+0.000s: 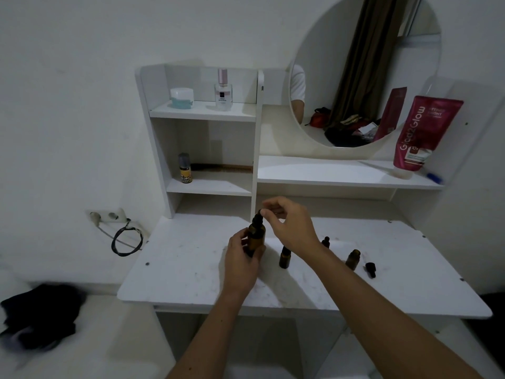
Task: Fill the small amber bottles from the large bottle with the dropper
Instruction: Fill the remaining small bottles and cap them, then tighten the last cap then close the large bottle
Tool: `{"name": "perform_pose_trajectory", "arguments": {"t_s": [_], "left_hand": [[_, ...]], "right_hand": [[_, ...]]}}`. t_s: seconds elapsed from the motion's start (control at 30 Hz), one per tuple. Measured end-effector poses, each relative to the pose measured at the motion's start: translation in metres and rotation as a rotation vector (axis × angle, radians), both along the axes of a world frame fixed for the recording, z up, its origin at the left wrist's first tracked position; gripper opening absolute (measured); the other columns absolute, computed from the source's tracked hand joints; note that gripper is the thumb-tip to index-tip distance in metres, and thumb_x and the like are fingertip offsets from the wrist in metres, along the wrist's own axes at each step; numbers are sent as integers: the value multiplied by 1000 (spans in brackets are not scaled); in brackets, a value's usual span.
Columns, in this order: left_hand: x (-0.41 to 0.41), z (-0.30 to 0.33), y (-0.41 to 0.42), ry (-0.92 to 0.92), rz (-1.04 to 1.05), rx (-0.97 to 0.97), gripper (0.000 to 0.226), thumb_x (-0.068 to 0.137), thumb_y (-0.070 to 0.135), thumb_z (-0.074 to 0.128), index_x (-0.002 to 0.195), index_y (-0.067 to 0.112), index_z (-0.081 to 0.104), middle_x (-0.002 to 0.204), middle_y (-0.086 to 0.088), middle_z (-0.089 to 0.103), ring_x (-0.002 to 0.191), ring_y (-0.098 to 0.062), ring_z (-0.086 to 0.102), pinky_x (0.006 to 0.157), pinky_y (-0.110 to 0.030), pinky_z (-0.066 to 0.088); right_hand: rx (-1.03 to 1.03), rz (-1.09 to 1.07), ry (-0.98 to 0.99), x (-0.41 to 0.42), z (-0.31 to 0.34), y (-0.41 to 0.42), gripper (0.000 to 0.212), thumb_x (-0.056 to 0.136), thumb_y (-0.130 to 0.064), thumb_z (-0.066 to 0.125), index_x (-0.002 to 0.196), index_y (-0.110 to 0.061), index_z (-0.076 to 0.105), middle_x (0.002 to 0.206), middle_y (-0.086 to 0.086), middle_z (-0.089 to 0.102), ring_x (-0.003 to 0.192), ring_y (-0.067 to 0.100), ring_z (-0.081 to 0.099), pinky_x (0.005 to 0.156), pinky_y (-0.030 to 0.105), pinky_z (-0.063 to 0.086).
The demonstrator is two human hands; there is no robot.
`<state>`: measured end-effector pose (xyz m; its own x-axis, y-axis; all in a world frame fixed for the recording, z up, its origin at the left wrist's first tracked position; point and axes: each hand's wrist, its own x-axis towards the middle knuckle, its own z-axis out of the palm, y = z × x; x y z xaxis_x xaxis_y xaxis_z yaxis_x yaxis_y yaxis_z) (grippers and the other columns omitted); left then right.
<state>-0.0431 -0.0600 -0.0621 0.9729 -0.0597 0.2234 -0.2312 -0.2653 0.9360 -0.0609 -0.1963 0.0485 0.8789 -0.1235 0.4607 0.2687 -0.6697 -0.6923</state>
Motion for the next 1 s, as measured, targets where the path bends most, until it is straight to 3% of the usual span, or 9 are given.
{"name": "perform_pose_trajectory", "arguments": {"t_s": [0.1,0.23,0.4,0.53,0.63,0.77,0.9,1.0], "left_hand": [[-4,1,2,-13,6,-12,56,91,25,76,140,22,49,138,5,55,124,-13,56,91,-9,46],[-25,6,-3,-20,84,-28,68,89,25,79,145,17,41,143,1,40,126,-13,47,107,-23,43],[-67,6,-22,-60,142,-86,58,90,31,77,134,27,38,133,10,34,120,-6,43,91,-4,36],[-94,11,-52,-80,9,-85,39,94,25,73,122,25,46,128,6,46,113,-7,52,83,0,43],[-106,13,-77,-76,-151,-12,23,97,25,69,114,24,55,119,6,57,104,-9,58,80,-3,45],[-112,11,-108,-79,-334,117,30,99,29,66,127,25,56,131,7,55,105,-4,58,82,-3,45],[-106,8,-132,-75,-377,214,51,99,27,66,145,20,46,146,1,46,124,-10,54,100,-18,46],[-96,7,-147,-77,-370,273,59,98,26,67,150,14,41,152,-7,44,127,-18,55,106,-30,48]], "right_hand": [[8,-4,-25,-9,6,-4,17,96,-22,71,113,-17,73,95,-16,70,90,-10,65,81,3,49],[29,-28,-83,-30,11,-16,19,96,-22,71,114,-16,73,97,-14,70,91,-11,64,80,3,48],[46,-114,-113,-73,-4,-49,21,95,-22,72,116,-15,74,103,-10,73,90,-4,67,79,5,50],[59,-249,-129,-110,-24,-88,16,95,-21,72,110,-18,74,102,-10,73,94,3,67,80,9,50],[75,-393,-114,-134,-43,-123,14,95,-19,72,108,-20,74,103,-8,72,95,10,65,81,21,53],[107,-578,-27,-155,-74,-161,13,92,-16,73,106,-17,74,99,-3,72,92,19,66,84,38,57],[114,-607,166,-160,-103,-173,28,87,-27,79,111,-14,72,99,4,71,97,25,66,90,43,57],[37,-603,196,-156,-111,-172,38,84,-40,80,111,-14,73,99,3,70,99,26,64,88,44,57]]}}
